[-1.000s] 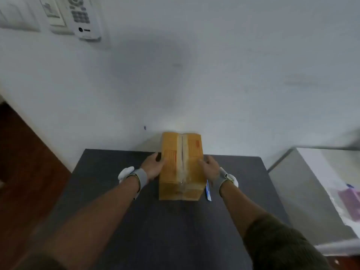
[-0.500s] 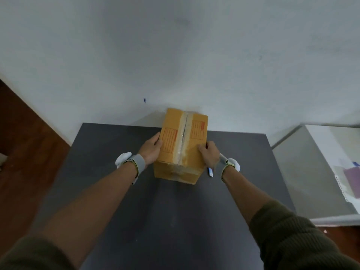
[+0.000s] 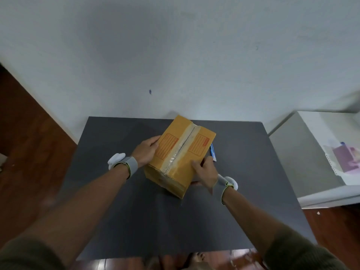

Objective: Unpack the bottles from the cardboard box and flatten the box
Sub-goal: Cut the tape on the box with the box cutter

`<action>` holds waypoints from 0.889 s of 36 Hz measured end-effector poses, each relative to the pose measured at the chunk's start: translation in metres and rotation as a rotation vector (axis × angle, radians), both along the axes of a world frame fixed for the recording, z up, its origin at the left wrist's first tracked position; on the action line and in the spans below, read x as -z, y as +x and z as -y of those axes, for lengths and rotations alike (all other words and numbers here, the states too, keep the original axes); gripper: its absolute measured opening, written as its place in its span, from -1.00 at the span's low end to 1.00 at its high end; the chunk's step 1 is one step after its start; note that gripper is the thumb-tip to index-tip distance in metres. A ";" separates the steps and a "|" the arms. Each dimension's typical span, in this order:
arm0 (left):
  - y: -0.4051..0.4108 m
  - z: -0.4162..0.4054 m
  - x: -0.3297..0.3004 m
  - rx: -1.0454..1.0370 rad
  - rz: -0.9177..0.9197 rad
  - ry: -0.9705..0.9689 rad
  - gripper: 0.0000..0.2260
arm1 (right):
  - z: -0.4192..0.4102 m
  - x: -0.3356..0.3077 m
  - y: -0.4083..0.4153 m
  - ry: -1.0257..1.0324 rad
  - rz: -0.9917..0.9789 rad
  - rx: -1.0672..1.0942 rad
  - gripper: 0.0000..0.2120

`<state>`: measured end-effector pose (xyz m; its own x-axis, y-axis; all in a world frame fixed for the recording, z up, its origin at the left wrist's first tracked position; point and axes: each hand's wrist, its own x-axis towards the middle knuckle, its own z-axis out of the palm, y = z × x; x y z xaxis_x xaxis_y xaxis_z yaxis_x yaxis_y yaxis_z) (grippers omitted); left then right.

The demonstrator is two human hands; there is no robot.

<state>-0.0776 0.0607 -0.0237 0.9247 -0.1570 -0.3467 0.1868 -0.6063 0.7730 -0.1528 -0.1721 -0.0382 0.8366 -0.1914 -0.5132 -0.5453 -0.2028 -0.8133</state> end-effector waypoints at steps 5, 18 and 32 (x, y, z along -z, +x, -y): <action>0.007 -0.004 -0.003 0.051 0.007 0.059 -0.63 | 0.006 -0.002 -0.013 -0.044 -0.003 0.032 -0.58; 0.075 0.054 -0.027 0.182 0.105 0.096 -0.51 | 0.095 0.051 0.076 -0.485 -0.094 -0.014 -0.75; 0.112 0.093 0.000 0.085 0.164 -0.011 -0.82 | 0.125 0.120 0.121 -0.583 -0.068 -0.161 -0.79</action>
